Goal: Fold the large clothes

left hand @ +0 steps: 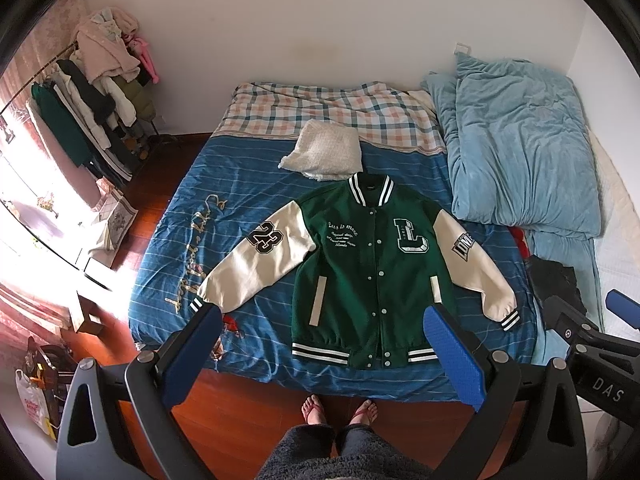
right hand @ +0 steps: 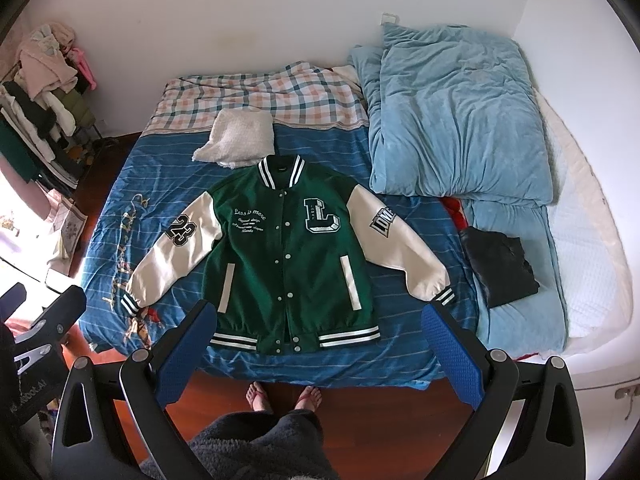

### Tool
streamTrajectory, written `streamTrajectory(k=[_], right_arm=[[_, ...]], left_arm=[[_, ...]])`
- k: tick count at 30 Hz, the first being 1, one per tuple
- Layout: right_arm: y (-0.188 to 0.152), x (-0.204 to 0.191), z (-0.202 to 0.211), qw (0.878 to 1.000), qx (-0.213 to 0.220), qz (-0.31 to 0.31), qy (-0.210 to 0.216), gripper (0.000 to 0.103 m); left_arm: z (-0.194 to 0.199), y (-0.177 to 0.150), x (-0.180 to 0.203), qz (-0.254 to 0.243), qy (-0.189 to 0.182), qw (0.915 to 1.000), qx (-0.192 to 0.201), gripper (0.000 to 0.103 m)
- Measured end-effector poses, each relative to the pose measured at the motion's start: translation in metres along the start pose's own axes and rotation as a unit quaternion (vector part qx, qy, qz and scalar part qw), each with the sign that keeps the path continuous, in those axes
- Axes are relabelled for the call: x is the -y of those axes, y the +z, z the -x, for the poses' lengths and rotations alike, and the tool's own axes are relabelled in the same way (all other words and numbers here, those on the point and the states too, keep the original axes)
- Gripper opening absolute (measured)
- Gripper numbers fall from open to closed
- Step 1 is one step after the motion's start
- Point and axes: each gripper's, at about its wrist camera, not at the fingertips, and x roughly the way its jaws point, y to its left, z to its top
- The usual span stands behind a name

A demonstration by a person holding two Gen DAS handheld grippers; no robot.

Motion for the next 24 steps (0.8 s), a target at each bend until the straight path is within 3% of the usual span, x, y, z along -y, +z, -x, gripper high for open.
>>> streamTrajectory(k=[24], right_arm=[[-0.0001,-0.0037,-0.0009,1.0,0.001,0.0,0.0,0.103]], left_arm=[[0.0003,0.0029,-0.0003,0.0,0.001,1.0,0.002,0.103]])
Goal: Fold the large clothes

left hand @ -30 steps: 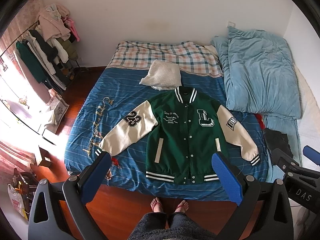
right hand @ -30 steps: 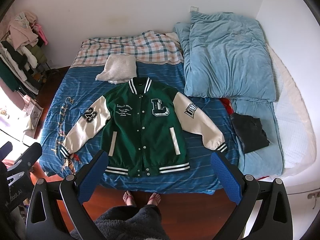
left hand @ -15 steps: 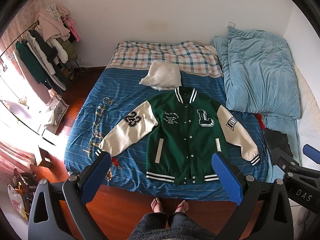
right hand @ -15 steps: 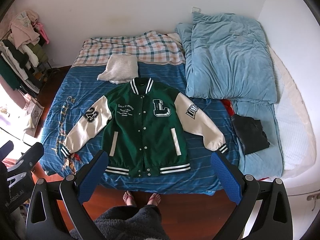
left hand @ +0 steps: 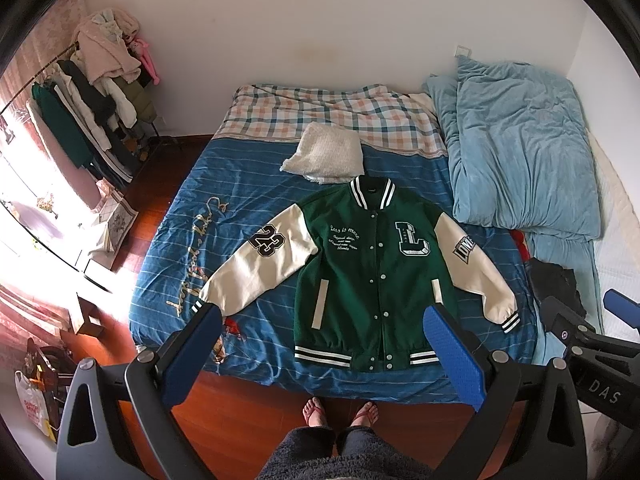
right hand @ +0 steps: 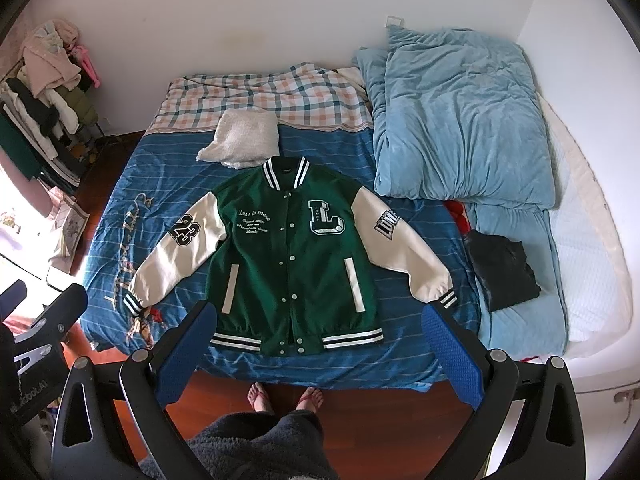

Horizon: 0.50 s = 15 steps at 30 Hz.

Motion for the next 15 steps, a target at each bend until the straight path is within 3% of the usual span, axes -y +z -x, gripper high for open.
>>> streamTrajectory(k=[8,15], right_arm=[[0.006,-0.013,-0.004,1.0,-0.011,-0.013,0.0,0.103],[-0.003,-0.002,-0.053,0.997,-0.004,-0.074,-0.009,0.103]], left_arm=[[-0.004,0.011,-0.01,-0.005,-0.005,1.0,0.003,0.103],[-0.055,0.026,-0.016,-0.023,0.047,0.9968,0.059,0.103]])
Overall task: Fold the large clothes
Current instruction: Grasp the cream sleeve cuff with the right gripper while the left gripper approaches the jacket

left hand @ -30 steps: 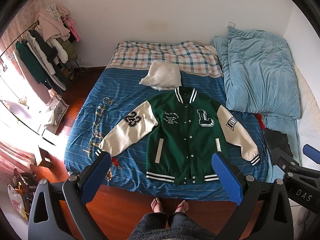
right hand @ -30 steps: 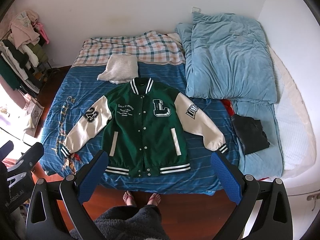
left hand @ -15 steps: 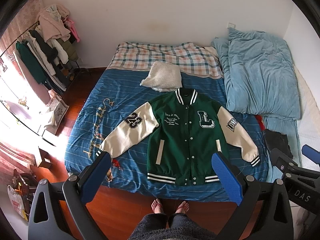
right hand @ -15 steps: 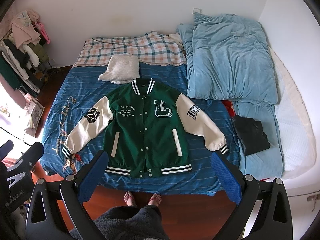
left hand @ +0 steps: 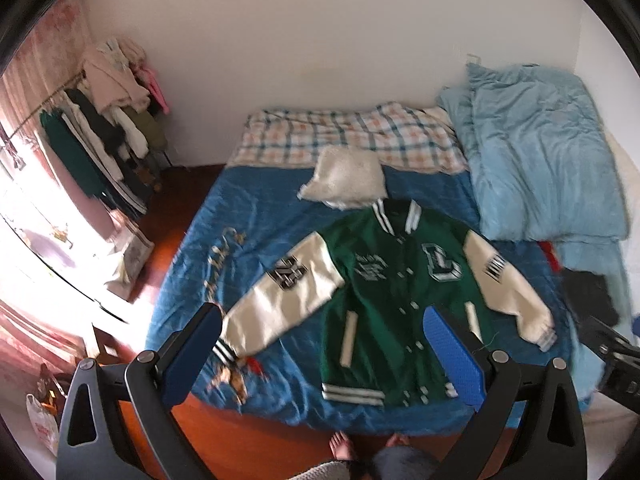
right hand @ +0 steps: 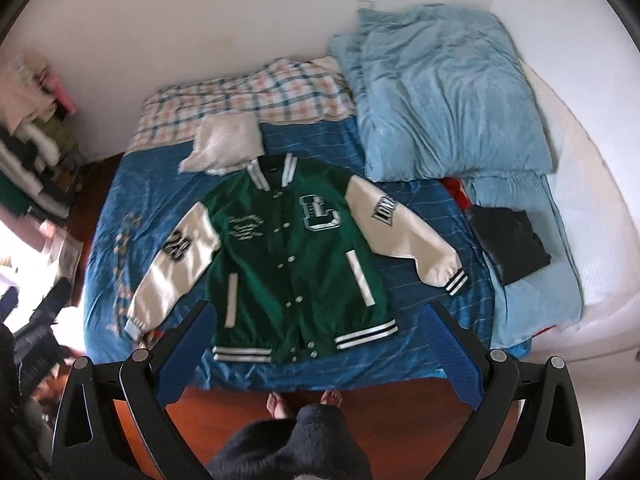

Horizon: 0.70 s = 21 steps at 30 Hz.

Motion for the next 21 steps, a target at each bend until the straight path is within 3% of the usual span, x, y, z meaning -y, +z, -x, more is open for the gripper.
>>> streamTrajectory(k=[3,9,10,12,14,21], right_arm=[[0.004,0.025,-0.05,0.999,-0.012,-0.04,-0.006,0.103],[0.01,0.104,-0.182,0.989,-0.06,-0.134,-0.022,0.1],[0.01,0.121,-0.207,0.985,-0.071,-0.155,-0.014,0.097],[0.008,0.153,-0.257,0.977,-0.098,-0.191,-0.006,0.079],[0.004,0.187,-0.32,0.966,-0.129,-0.223,0.002,0.072],[-0.033,0.273,-0.472,0.931,-0.183,-0.317,0.019,0.068]], left_arm=[[-0.035,0.001,0.009,-0.001,0.021,0.9997,0.009,0.103],[-0.118,0.007,0.058,-0.003,0.033,0.9991,-0.027,0.103],[-0.131,0.007,0.068,-0.003,0.038,0.9987,-0.033,0.103],[-0.164,0.007,0.094,-0.007,0.051,0.9972,-0.055,0.103],[-0.195,0.006,0.114,-0.003,0.052,0.9961,-0.071,0.103],[-0.327,-0.01,0.179,-0.005,0.056,0.9877,-0.146,0.103]])
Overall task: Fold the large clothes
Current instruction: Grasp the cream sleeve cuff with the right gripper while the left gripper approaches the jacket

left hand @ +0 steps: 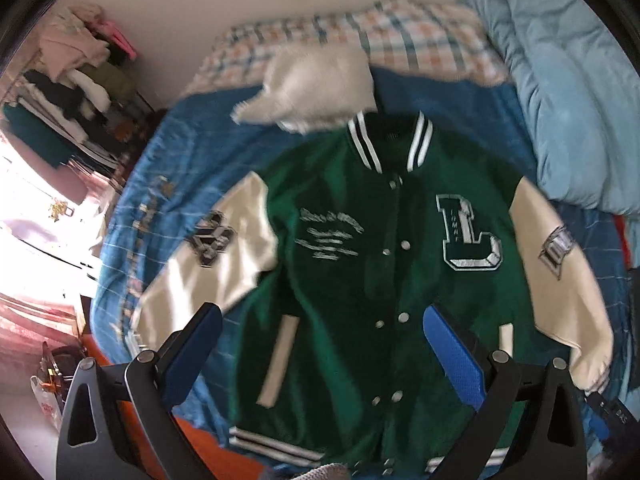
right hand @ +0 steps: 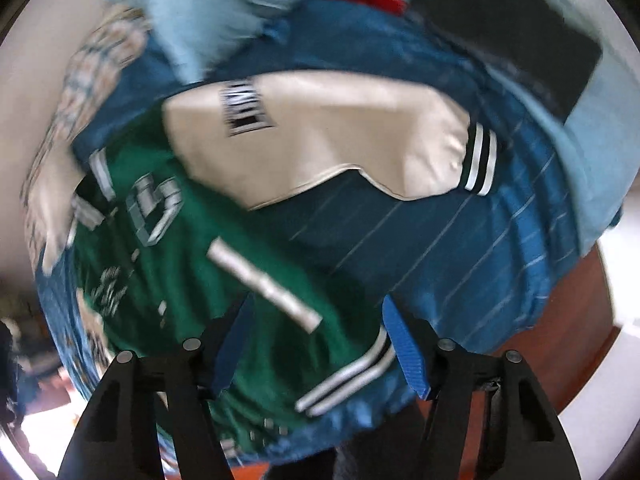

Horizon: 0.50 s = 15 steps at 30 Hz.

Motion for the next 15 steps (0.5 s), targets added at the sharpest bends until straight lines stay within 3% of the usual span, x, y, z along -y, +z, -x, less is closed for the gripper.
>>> streamTrajectory(k=[5,8,12,14,15], right_arm=[[0.027,0.062,-0.079,0.993,-0.006,-0.112,0.039,0.072],[0.038,0.102,-0.118,0.979,0.007,-0.197,0.057,0.074],[0.05,0.143,-0.163,0.942,0.023,-0.309,0.127,0.074],[0.057,0.153,-0.172,0.922,0.057,-0.348,0.157,0.074],[0.061,0.155,-0.171,0.917,0.073,-0.358,0.161,0.064]], left_arm=[[-0.079,0.003,0.048,-0.031,0.005,0.999,-0.032,0.103],[-0.119,0.0,0.075,-0.05,0.0,0.9976,-0.048,0.103],[-0.157,-0.004,0.107,-0.07,-0.008,0.9949,-0.072,0.103],[-0.163,-0.006,0.117,-0.075,-0.012,0.9943,-0.075,0.103],[-0.167,-0.005,0.124,-0.079,-0.013,0.9941,-0.074,0.103]])
